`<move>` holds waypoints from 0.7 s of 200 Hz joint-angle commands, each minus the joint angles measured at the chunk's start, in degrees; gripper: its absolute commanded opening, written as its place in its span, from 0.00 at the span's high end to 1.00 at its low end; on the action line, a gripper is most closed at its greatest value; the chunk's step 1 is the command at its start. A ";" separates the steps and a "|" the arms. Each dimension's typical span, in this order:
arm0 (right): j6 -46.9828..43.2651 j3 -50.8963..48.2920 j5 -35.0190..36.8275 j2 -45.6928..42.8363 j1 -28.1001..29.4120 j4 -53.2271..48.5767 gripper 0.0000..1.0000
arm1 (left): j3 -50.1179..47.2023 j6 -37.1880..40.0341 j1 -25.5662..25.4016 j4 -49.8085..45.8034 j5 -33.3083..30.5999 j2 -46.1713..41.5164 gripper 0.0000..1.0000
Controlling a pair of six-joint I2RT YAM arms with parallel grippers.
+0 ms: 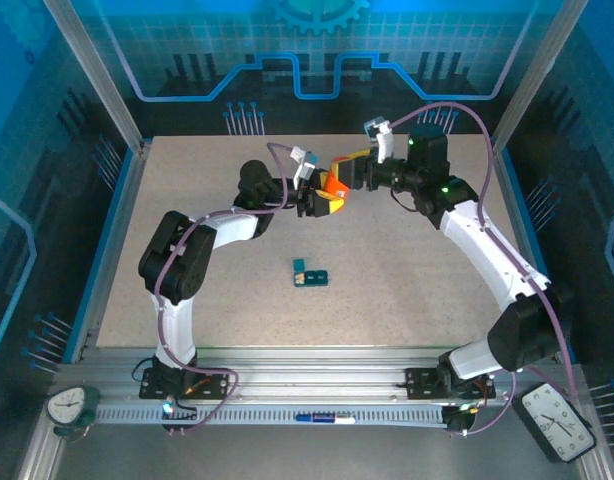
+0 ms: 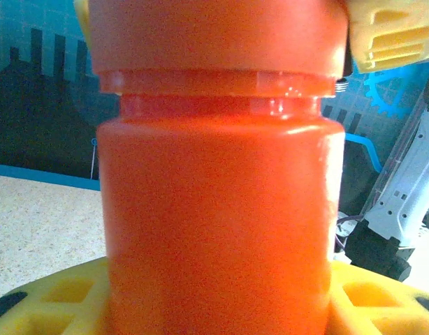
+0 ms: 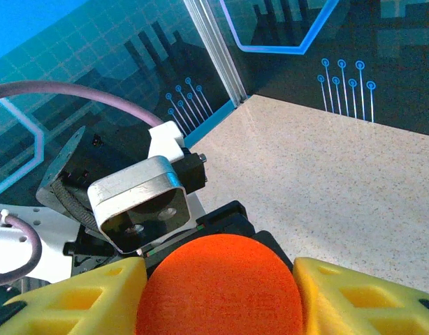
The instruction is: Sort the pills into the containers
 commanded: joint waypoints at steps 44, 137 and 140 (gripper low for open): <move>-1.53 2.36 -2.54 1.77 2.22 -4.43 0.41 | 1.34 0.27 0.05 2.12 -1.26 -0.94 1.00; -1.00 4.52 -1.68 1.16 1.93 -4.72 0.35 | 1.12 0.35 0.06 2.03 -1.21 -0.70 1.00; -1.00 4.65 -1.75 1.22 1.97 -4.78 0.35 | 1.09 0.25 0.05 2.03 -1.23 -0.70 1.00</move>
